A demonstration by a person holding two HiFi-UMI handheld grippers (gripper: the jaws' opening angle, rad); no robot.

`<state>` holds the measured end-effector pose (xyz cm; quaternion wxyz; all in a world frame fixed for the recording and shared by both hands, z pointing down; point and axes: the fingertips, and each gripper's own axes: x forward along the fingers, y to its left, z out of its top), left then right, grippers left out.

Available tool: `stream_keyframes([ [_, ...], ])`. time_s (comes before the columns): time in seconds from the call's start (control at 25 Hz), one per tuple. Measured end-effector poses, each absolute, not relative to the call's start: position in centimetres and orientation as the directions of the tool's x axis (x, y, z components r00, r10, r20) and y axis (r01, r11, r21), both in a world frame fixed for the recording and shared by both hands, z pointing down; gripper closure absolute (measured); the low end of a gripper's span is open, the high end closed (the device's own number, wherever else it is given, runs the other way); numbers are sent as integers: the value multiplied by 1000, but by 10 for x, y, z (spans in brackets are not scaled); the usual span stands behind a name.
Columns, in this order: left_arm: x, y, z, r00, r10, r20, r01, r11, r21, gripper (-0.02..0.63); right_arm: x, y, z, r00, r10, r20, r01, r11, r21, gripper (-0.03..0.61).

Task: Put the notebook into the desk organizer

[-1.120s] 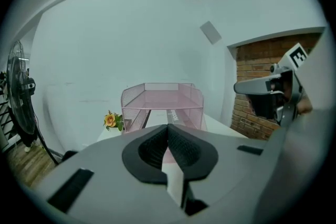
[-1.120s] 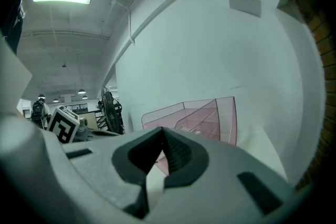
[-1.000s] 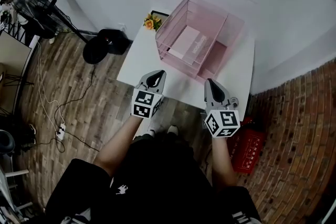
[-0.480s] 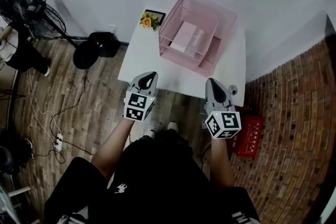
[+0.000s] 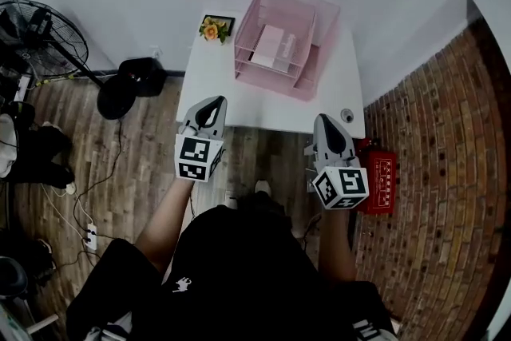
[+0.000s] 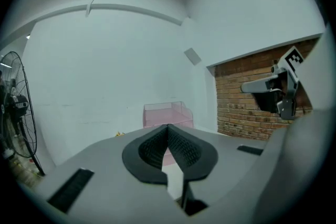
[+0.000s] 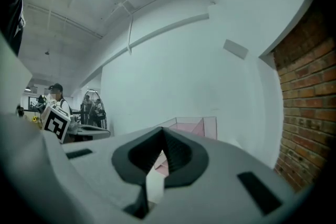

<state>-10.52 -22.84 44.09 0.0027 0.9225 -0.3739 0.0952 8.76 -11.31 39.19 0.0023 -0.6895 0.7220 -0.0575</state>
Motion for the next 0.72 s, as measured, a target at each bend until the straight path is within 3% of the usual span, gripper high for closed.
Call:
stream_keyframes([
  [0.72, -137, -216, 422, 749, -652, 119, -651, -757, -50, 611, 52, -84, 384, 37, -996, 77, -998, -42, -57, 577],
])
